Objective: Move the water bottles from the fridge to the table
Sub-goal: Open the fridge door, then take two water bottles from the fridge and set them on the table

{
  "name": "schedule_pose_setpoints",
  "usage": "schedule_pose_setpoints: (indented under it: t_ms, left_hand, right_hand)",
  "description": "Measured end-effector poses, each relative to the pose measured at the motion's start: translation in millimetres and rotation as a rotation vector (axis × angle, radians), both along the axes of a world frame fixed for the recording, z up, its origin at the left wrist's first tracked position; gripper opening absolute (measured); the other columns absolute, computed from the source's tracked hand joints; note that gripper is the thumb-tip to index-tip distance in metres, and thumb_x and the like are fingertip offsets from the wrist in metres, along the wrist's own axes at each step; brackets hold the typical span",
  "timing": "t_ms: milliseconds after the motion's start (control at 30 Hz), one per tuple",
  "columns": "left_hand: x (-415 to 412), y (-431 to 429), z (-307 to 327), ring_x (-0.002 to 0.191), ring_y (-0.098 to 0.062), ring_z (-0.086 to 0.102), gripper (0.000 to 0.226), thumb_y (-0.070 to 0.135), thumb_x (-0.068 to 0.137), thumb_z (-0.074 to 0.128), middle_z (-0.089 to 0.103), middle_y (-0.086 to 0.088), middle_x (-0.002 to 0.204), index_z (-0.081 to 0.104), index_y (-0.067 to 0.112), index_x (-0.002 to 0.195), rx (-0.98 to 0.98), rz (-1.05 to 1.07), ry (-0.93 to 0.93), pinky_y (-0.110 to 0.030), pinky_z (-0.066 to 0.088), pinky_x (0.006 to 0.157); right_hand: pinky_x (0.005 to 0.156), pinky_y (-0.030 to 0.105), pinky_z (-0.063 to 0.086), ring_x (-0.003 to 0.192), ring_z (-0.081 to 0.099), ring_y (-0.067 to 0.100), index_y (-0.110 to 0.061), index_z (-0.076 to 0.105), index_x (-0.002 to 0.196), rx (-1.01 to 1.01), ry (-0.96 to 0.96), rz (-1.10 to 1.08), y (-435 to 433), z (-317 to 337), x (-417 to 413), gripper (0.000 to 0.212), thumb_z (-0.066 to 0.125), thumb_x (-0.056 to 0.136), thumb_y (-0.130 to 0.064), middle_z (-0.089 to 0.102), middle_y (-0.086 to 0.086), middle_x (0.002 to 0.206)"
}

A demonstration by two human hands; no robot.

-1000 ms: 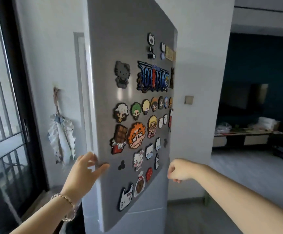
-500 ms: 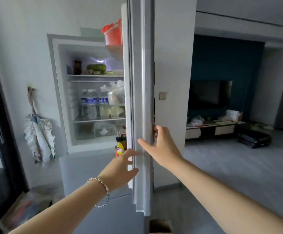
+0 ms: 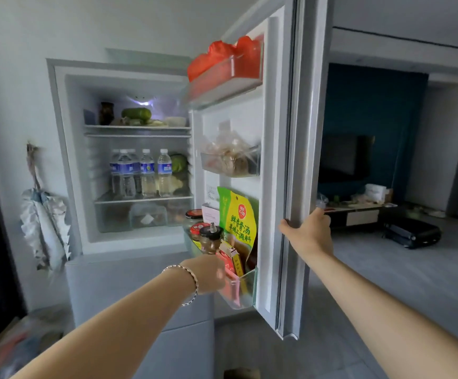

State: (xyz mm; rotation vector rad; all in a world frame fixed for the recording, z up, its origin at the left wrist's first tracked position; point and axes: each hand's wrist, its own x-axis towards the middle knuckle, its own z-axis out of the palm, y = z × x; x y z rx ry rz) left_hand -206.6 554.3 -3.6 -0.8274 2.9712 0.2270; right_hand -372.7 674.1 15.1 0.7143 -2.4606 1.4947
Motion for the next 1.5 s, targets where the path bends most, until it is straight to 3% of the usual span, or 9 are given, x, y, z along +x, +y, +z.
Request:
schedule_pose_setpoints:
  t_ms: [433, 567, 667, 733, 833, 967, 1100, 1200, 1500]
  left_hand:
    - [-95.6, -1.4, 5.6, 0.111, -0.026, 0.060, 0.033, 0.018, 0.093, 0.044, 0.063, -0.014, 0.124, 0.063, 0.005, 0.116, -0.019, 0.147, -0.010, -0.032, 0.048, 0.096]
    - [-95.2, -7.3, 5.5, 0.119, -0.024, 0.056, 0.032, 0.019, 0.094, 0.045, 0.060, -0.009, 0.129, 0.062, 0.008, 0.119, -0.025, 0.171, 0.013, -0.029, 0.044, 0.099]
    - [-80.7, -20.2, 0.1, 0.120, -0.024, 0.055, 0.031, 0.018, 0.093, 0.046, 0.060, -0.009, 0.129, 0.062, 0.008, 0.118, -0.055, 0.214, -0.017, -0.029, 0.043, 0.099]
    - [-67.0, -32.5, -2.4, 0.121, -0.023, 0.053, 0.030, 0.021, 0.092, 0.047, 0.058, -0.006, 0.130, 0.061, 0.011, 0.117, -0.065, 0.250, -0.037, -0.029, 0.042, 0.099]
    - [-40.9, -54.0, -0.8, 0.120, -0.022, 0.054, 0.029, 0.021, 0.091, 0.047, 0.059, -0.004, 0.129, 0.061, 0.013, 0.115, -0.063, 0.306, -0.042, -0.029, 0.043, 0.097]
    - [2.8, -91.8, 3.2, 0.118, -0.022, 0.052, 0.030, 0.025, 0.091, 0.048, 0.053, -0.001, 0.133, 0.056, 0.022, 0.119, -0.041, 0.375, -0.028, -0.028, 0.041, 0.095]
    - [46.9, -145.8, 14.0, 0.110, -0.024, 0.054, 0.023, 0.024, 0.092, 0.047, 0.057, -0.010, 0.124, 0.060, 0.014, 0.107, -0.119, 0.410, -0.075, -0.030, 0.042, 0.092]
    - [78.0, -189.5, 29.6, 0.117, -0.027, 0.054, 0.033, 0.022, 0.093, 0.045, 0.056, -0.013, 0.128, 0.059, 0.002, 0.115, -0.123, 0.451, -0.026, -0.033, 0.044, 0.096]
    - [114.6, -352.0, 72.1, 0.102, -0.027, 0.062, 0.034, 0.031, 0.095, 0.041, 0.064, -0.008, 0.115, 0.053, 0.011, 0.120, -0.196, 0.521, 0.205, -0.036, 0.052, 0.091]
  right_hand:
    - [0.080, 0.038, 0.049, 0.100, 0.054, 0.031, 0.002, 0.038, 0.128, -0.044, -0.125, 0.115, 21.9, 3.3, -139.2, 0.059, 0.062, 0.086, -0.031, 0.042, 0.016, 0.119]
    - [0.092, 0.042, 0.046, 0.122, 0.042, 0.032, -0.004, 0.034, 0.138, 0.008, 0.081, 0.019, 33.7, 3.2, -130.1, 0.071, 0.066, 0.083, -0.036, 0.037, 0.018, 0.137]
    - [0.081, 0.037, 0.050, 0.101, 0.053, 0.022, -0.012, 0.053, 0.118, 0.043, 0.336, 0.196, 37.2, 7.4, -96.8, 0.039, 0.062, 0.085, -0.031, 0.054, 0.008, 0.117]
    - [0.077, 0.033, 0.050, 0.090, 0.058, 0.017, -0.018, 0.061, 0.101, 0.281, 0.294, 0.505, 27.0, 13.2, -69.5, 0.020, 0.058, 0.087, -0.032, 0.061, 0.001, 0.101]
    - [0.084, 0.031, 0.050, 0.093, 0.060, 0.015, -0.020, 0.067, 0.096, 0.561, 0.230, 0.807, -13.5, 19.3, -30.0, 0.017, 0.059, 0.085, -0.030, 0.064, -0.004, 0.098]
    - [0.082, 0.028, 0.045, 0.095, 0.057, 0.018, -0.018, 0.066, 0.110, 0.732, 0.283, 0.854, -89.7, 16.3, 14.2, 0.029, 0.057, 0.085, -0.029, 0.066, 0.001, 0.109]
    - [0.059, 0.024, 0.044, 0.076, 0.058, 0.024, -0.006, 0.066, 0.109, 0.931, 0.201, 0.891, -173.7, 21.5, 50.5, 0.033, 0.051, 0.087, -0.025, 0.067, 0.007, 0.081]
    - [0.065, 0.026, 0.046, 0.075, 0.060, 0.021, 0.000, 0.063, 0.112, 0.878, 0.128, 0.881, -234.2, 35.1, 71.8, 0.036, 0.052, 0.088, -0.025, 0.064, 0.006, 0.089]
    - [0.068, 0.031, 0.049, 0.084, 0.067, 0.026, -0.002, 0.064, 0.108, 0.664, 0.057, 0.701, -386.8, 64.0, 64.9, 0.032, 0.052, 0.087, -0.023, 0.072, 0.016, 0.103]
